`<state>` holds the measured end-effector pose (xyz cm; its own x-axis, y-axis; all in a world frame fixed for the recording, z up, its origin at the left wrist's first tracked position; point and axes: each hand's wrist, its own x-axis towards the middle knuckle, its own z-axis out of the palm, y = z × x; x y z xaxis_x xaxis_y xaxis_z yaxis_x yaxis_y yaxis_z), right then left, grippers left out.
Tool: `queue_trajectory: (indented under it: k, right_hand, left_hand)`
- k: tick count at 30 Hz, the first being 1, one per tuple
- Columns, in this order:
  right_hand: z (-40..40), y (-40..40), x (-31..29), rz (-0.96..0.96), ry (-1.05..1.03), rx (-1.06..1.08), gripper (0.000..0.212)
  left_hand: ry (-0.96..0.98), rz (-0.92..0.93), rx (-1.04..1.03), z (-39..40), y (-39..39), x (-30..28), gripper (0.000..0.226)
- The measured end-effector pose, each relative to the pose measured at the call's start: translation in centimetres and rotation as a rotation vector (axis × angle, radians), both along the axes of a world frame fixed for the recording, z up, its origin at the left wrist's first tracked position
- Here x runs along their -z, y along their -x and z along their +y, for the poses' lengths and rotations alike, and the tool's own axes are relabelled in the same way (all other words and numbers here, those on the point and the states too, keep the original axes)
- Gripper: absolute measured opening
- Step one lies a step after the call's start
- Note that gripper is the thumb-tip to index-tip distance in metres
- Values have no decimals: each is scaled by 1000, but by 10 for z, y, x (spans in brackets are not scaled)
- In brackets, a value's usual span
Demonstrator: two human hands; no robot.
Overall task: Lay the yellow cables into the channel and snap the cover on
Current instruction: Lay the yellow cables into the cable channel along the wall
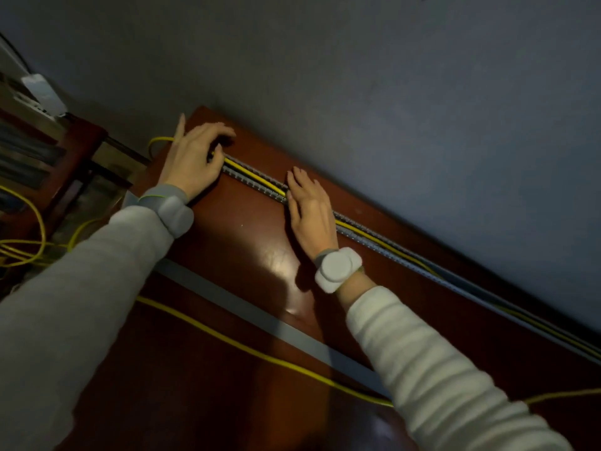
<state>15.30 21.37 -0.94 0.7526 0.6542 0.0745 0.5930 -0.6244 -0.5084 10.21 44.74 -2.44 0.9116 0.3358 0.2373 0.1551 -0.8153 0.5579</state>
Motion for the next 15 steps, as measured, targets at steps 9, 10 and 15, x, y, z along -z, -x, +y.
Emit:
queue_trajectory:
  k: [9,10,15]
  right_hand:
    - [-17,16,-7,-65,232,-145,65]
    - [-19,17,-12,-37,216,-130,64]
    - [-60,31,-55,31,98,28,60]
  left_hand:
    - [-110,267,-80,-27,3,-13,41]
    - [-114,263,-91,-36,3,-20,42]
    - [-135,140,52,-127,0,-76,42]
